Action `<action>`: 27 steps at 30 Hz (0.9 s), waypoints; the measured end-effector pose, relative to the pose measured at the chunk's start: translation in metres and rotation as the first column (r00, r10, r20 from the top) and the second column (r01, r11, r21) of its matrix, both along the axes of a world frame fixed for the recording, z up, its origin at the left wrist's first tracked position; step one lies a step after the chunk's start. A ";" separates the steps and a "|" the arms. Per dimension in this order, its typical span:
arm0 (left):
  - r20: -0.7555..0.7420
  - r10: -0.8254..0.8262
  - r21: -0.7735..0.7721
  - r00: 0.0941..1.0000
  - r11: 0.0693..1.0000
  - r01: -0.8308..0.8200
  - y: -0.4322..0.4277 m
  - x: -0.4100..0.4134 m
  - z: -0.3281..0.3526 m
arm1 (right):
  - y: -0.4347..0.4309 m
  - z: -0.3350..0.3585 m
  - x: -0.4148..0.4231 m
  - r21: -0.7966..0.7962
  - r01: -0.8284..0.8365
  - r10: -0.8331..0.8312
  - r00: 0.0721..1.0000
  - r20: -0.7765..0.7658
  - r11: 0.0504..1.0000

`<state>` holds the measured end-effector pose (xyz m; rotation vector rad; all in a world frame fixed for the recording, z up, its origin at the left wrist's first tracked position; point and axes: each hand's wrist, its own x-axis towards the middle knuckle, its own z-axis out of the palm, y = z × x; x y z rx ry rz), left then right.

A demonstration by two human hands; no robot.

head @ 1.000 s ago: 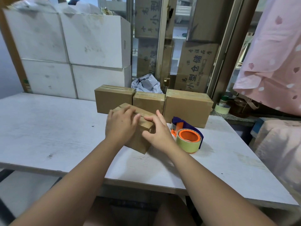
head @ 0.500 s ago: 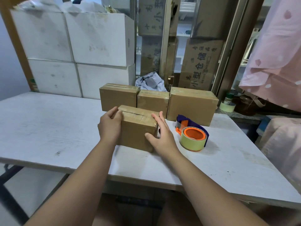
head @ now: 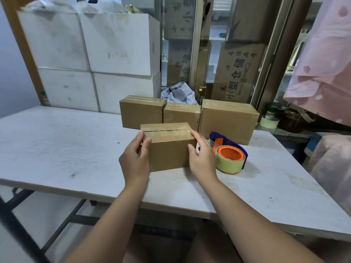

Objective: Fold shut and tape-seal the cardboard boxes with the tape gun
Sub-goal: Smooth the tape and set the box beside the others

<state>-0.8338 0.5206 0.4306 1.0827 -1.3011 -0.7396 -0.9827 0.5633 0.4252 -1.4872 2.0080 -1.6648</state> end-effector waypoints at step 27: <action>0.493 -0.021 -0.255 0.870 0.952 0.168 -0.007 -0.026 0.003 | 0.010 0.052 -0.113 0.789 0.280 -0.024 0.947 -0.320 0.547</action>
